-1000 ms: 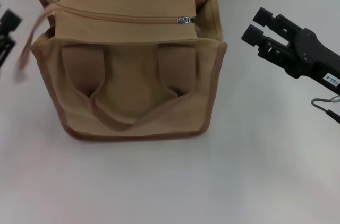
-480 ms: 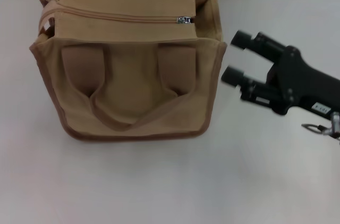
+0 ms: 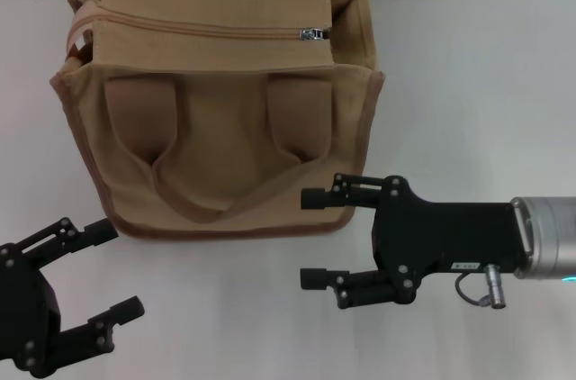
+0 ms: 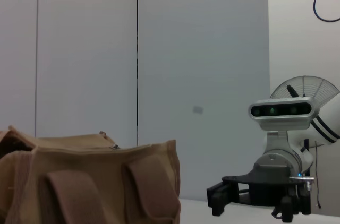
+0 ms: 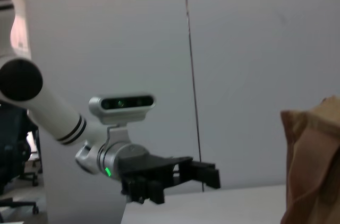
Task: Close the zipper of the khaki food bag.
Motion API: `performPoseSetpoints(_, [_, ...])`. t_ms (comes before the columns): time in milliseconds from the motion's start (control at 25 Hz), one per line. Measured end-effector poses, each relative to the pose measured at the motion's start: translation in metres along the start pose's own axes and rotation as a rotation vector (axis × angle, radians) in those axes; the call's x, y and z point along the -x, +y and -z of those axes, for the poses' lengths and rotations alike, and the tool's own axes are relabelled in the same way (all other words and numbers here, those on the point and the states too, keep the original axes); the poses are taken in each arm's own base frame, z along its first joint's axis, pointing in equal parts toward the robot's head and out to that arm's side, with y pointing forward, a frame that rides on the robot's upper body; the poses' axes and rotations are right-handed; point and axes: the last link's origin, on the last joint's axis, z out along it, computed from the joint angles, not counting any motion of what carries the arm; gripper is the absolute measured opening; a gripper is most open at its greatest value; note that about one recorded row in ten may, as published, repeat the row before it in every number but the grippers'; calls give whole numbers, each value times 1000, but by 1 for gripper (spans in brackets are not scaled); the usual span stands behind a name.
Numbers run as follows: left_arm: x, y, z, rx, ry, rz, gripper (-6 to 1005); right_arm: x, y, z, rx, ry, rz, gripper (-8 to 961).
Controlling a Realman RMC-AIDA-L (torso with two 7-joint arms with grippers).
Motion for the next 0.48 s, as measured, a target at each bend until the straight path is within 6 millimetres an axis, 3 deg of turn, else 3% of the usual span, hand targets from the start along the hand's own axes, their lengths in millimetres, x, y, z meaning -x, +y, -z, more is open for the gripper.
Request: performPoseSetpoints(480, [9,-6,-17,20,-39,20,782,-13,11,-4,15,12,34,795])
